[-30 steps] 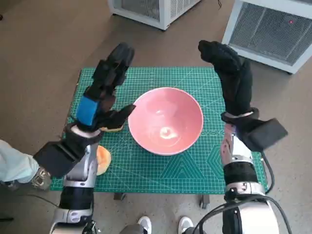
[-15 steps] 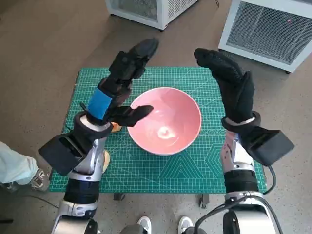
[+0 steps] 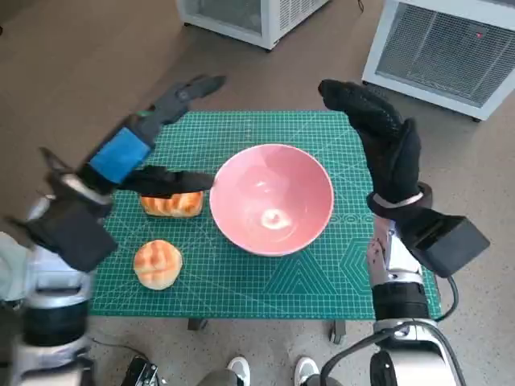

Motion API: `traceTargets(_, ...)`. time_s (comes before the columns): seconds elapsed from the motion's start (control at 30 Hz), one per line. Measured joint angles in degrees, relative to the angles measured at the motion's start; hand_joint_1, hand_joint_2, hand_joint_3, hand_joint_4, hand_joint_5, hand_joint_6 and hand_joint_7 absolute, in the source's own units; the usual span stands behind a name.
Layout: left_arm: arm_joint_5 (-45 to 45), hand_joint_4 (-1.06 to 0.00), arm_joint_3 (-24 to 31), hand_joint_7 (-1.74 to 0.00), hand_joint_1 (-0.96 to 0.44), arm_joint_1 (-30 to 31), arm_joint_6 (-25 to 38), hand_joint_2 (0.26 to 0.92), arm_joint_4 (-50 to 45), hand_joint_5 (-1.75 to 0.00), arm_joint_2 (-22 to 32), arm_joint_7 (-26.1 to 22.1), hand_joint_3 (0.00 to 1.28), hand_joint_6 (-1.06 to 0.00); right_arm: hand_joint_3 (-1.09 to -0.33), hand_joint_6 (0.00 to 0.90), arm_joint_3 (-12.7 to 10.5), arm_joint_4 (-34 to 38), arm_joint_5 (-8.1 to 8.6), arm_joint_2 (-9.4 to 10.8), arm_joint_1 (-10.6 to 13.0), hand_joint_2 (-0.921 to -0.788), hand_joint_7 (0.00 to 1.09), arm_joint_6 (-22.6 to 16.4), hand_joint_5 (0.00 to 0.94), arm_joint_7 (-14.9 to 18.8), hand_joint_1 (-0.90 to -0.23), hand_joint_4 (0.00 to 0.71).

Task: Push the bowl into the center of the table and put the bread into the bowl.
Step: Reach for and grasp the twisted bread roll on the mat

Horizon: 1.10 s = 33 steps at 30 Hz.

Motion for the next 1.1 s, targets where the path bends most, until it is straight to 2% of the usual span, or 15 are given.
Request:
traceTargets(0.2, 6.75, -0.11, -0.86, -0.04, -0.08, 0.80, 12.15, 0.719, -3.90, 0.00, 6.31, -2.03, 0.00, -0.32, -0.768, 0.090, 0.01, -0.31, -0.01, -0.09, 0.13, -0.921, 0.44, 0.94, 0.000, -0.55, -0.706, 0.223)
traceTargets(0.43, 10.09, -0.10, -3.63, -0.02, -0.06, 0.91, 17.67, 0.730, -3.89, 0.00, 8.07, -2.93, 0.01, -0.33, -0.769, 0.085, 0.05, -0.21, -0.05, -0.07, 0.14, -0.921, 0.45, 1.30, 0.000, -0.90, -0.703, 0.223)
traceTargets(0.6, 12.79, -0.10, -7.92, -0.01, -0.08, 0.51, 21.68, 0.737, -3.28, 0.00, 8.01, -3.87, 0.01, -0.33, -0.770, 0.081, 0.02, 0.08, -0.04, -0.08, 0.05, -0.921, 0.45, 1.47, 0.000, -1.09, -0.702, 0.223)
traceTargets(0.83, 15.74, -0.10, -13.55, 0.00, -0.06, -1.18, 24.33, 0.742, 1.08, 0.00, 6.57, -4.33, 0.01, -0.32, -0.772, 0.075, 0.04, 0.50, -0.07, -0.05, -0.08, -0.921, 0.46, 1.50, 0.000, -1.41, -0.694, 0.222)
traceTargets(1.1, 18.39, -0.11, -19.42, 0.00, -0.03, -5.24, 22.99, 0.747, 12.44, 0.00, 3.28, -4.01, 0.01, -0.32, -0.773, 0.070, 0.06, 0.66, -0.06, 0.01, -0.19, -0.921, 0.47, 1.66, 0.000, -1.75, -0.692, 0.221)
